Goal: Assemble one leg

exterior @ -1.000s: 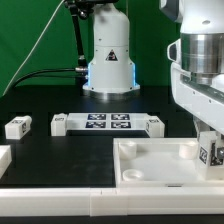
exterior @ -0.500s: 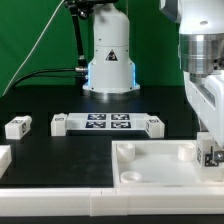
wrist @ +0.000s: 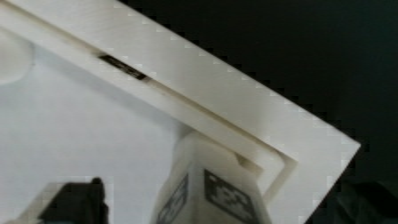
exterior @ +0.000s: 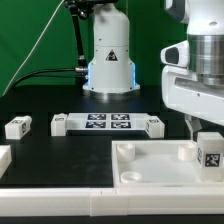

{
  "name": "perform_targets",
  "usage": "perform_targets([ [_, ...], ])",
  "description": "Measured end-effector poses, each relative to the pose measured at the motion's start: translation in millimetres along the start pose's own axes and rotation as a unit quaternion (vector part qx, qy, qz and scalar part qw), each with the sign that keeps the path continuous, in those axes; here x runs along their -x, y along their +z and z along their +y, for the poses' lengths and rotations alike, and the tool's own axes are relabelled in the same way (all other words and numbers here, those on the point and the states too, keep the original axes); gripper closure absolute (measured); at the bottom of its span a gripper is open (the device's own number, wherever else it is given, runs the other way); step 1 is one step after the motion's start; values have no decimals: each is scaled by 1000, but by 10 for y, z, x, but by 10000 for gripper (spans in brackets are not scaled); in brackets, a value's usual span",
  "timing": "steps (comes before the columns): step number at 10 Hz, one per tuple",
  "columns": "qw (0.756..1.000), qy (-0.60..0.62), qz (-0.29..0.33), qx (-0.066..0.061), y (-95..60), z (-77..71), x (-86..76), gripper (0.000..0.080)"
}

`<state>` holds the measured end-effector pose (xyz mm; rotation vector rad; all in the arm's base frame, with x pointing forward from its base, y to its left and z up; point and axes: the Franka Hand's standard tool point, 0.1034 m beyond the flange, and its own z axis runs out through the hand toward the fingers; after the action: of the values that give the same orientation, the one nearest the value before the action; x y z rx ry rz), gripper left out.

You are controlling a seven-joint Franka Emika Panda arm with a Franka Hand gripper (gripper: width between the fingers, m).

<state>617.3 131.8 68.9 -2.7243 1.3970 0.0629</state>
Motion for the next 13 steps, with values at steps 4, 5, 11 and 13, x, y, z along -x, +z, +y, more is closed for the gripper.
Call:
perform_targets([
  [4, 975, -221, 2, 1, -7, 51, -112, 151],
  [5, 962, -272, 2, 1, -11, 58, -131, 151],
  [11, 924, -382, 6, 6, -12, 60, -141, 239],
  [13, 924, -382, 6, 6, -12, 60, -142, 440],
])
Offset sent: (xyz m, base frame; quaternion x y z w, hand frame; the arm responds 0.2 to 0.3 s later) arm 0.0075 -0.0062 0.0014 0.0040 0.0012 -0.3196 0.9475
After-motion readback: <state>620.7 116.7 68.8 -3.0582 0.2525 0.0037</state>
